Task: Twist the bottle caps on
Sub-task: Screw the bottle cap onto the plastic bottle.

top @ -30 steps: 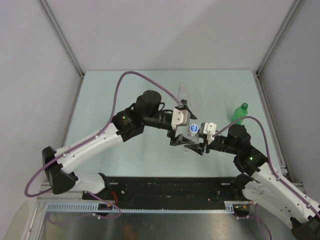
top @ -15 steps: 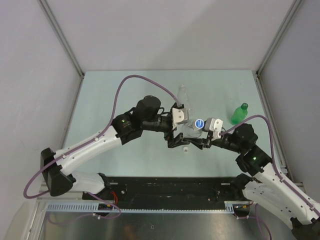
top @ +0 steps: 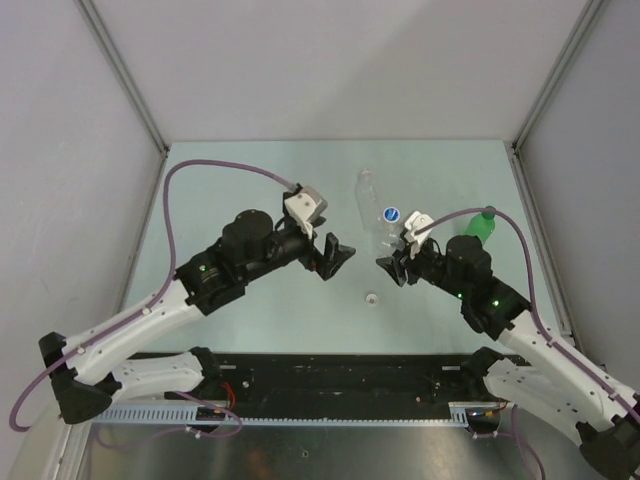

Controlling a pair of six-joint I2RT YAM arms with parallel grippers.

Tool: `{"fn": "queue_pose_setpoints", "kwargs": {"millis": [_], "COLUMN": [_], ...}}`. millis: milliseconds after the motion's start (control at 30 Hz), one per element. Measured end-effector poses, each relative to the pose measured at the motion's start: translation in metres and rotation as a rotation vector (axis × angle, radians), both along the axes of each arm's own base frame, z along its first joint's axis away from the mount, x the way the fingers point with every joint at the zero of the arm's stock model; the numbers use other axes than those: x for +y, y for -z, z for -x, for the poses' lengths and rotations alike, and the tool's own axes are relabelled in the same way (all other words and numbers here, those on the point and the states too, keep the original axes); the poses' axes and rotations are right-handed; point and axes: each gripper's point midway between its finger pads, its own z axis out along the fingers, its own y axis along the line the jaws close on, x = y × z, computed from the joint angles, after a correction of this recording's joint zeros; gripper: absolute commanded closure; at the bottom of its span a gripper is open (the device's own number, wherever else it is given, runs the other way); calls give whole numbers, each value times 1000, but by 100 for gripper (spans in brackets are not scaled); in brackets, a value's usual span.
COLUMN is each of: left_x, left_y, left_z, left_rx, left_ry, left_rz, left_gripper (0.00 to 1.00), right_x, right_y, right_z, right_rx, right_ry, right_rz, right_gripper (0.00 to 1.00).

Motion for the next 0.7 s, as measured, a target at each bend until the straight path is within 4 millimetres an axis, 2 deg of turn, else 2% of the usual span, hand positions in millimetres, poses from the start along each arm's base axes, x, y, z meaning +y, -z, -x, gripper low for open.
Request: {"fn": "queue_pose_setpoints", "kwargs": {"millis": [100, 200, 300, 400, 500, 700], "left_x": [5, 2, -6, -14, -22, -39], "left_y": [-16, -40, -76, -100, -104, -72], "left_z": [-3, -4, -10, -20, -28, -30], "left_rx": [26, 49, 71, 98, 127, 179], "left_ry": [-70, -123, -176, -227, -266, -306], "left_rz": [64, 120, 181, 224, 226, 137], "left_gripper": [0, 0, 1, 3, 4, 3], "right_x": [-11, -20, -24, -24, -23, -19], "right_y": [17, 25, 26, 22, 22, 33], "right_z": [-18, -34, -46, -54, -59, -66], "right_rx": [38, 50, 35, 6, -31, -84], "right_ry": [123, 221, 291, 336, 367, 406], "right_rz": [47, 73, 73, 66, 69, 98], "right_gripper": [100, 100, 100, 100, 100, 100]}}
